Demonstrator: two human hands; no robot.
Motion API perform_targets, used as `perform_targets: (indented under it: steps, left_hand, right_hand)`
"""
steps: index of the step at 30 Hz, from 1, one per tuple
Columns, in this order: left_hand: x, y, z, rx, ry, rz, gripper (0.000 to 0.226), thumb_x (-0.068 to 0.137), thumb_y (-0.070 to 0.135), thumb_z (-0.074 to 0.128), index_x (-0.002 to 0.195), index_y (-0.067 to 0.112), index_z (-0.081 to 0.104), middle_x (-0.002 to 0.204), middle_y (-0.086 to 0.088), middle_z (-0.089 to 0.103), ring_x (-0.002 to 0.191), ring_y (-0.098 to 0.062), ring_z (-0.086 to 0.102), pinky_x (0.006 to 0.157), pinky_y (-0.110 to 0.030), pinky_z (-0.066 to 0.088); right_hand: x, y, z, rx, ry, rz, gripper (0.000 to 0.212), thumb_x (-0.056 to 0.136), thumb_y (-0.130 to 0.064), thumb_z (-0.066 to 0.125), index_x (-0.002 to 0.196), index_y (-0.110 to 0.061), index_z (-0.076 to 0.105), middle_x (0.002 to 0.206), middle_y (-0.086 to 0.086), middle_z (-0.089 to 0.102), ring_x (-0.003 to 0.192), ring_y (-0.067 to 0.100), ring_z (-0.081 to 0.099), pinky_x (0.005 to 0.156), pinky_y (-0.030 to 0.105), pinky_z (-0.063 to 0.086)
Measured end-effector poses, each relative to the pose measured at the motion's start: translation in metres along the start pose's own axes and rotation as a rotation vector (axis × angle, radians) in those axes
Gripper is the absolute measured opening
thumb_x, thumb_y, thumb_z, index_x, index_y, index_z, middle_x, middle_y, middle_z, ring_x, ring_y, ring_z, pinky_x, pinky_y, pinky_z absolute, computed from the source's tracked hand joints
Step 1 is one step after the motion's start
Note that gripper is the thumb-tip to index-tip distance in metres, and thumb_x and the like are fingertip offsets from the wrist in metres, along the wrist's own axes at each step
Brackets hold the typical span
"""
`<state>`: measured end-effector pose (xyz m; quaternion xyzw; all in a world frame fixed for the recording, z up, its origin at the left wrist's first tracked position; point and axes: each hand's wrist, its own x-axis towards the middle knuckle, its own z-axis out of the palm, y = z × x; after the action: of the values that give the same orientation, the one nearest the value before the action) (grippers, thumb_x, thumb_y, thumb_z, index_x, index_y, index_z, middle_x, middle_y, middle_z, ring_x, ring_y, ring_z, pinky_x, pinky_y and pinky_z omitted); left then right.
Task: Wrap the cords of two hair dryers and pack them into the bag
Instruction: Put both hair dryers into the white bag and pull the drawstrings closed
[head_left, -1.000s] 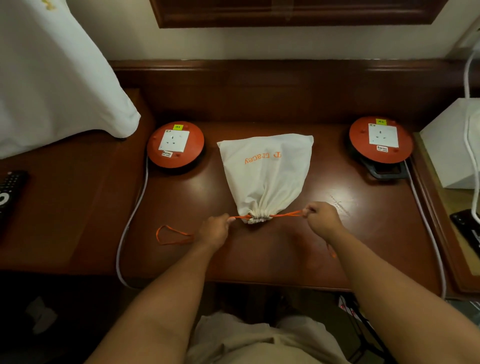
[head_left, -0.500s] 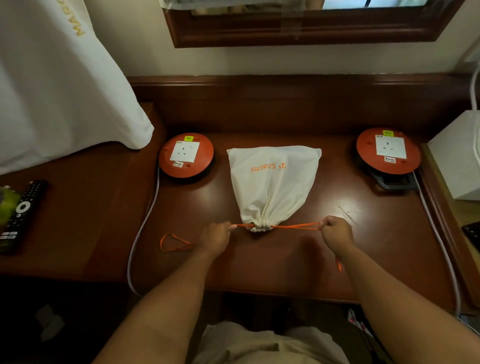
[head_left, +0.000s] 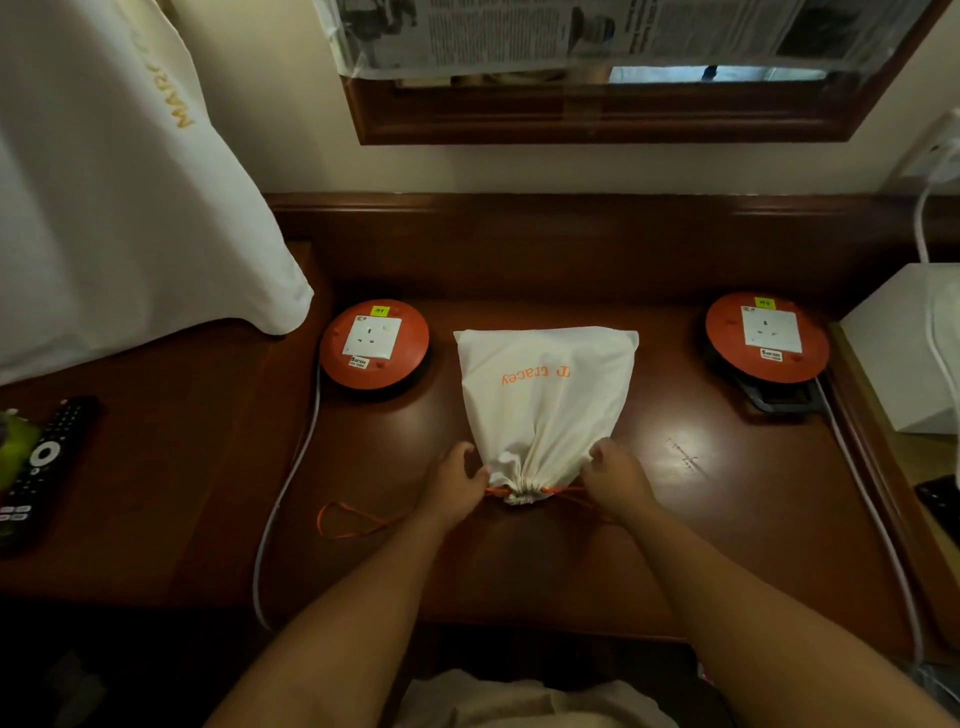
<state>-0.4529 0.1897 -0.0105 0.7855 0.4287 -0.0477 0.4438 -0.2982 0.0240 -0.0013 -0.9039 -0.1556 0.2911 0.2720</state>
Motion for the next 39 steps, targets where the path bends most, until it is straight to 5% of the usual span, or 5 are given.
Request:
perform_targets:
  steps: [8,13,22,28,39]
  left_hand:
    - [0.006,0.015,0.023,-0.289,-0.032,-0.189,0.040,0.097,0.026,0.055,0.127,0.001,0.051,0.125,-0.007,0.056,0.116,-0.024,0.055,0.079,-0.018,0.035]
    - [0.022,0.004,0.031,-0.422,-0.009,-0.285,0.024,0.094,0.031,0.059,0.100,0.008,0.061,0.111,-0.016,0.068,0.102,-0.030,0.064,0.090,-0.044,0.053]
    - [0.025,0.016,0.029,-0.662,-0.067,-0.382,0.014,0.088,0.004,0.050,0.084,0.014,0.057,0.093,-0.011,0.067,0.088,-0.029,0.065,0.086,-0.043,0.053]
    - [0.059,0.027,0.005,-0.789,0.089,-0.407,0.037,0.064,0.045,0.057,0.092,0.021,0.061,0.103,-0.007,0.068,0.100,-0.031,0.064,0.090,-0.047,0.052]
    - [0.120,0.069,-0.016,-1.129,-0.153,-0.452,0.056,0.084,0.065,0.056,0.112,0.019,0.066,0.109,-0.007,0.071,0.104,-0.025,0.066,0.093,-0.042,0.051]
  right_hand:
    - [0.020,-0.010,0.057,0.581,-0.161,0.413,0.067,0.072,-0.050,0.073,0.113,0.001,0.060,0.105,0.014,0.066,0.092,0.032,0.065,0.082,0.044,0.055]
    - [0.019,-0.027,0.060,0.892,-0.147,0.594,0.029,0.085,-0.018,0.069,0.107,-0.008,0.053,0.092,0.010,0.058,0.077,0.024,0.055,0.062,0.032,0.043]
    - [0.020,-0.023,0.056,0.888,-0.015,0.663,0.007,0.070,-0.010,0.056,0.077,-0.007,0.053,0.066,0.009,0.052,0.053,0.021,0.047,0.053,0.030,0.041]
    - [0.041,-0.024,0.019,0.677,0.372,0.479,0.055,0.082,-0.026,0.057,0.131,-0.008,0.041,0.130,0.010,0.046,0.107,0.031,0.053,0.090,0.043,0.049]
    - [0.139,-0.021,-0.023,1.057,-0.122,0.490,0.131,0.034,-0.091,0.068,0.145,-0.032,0.033,0.146,-0.003,0.046,0.128,0.025,0.050,0.106,0.051,0.040]
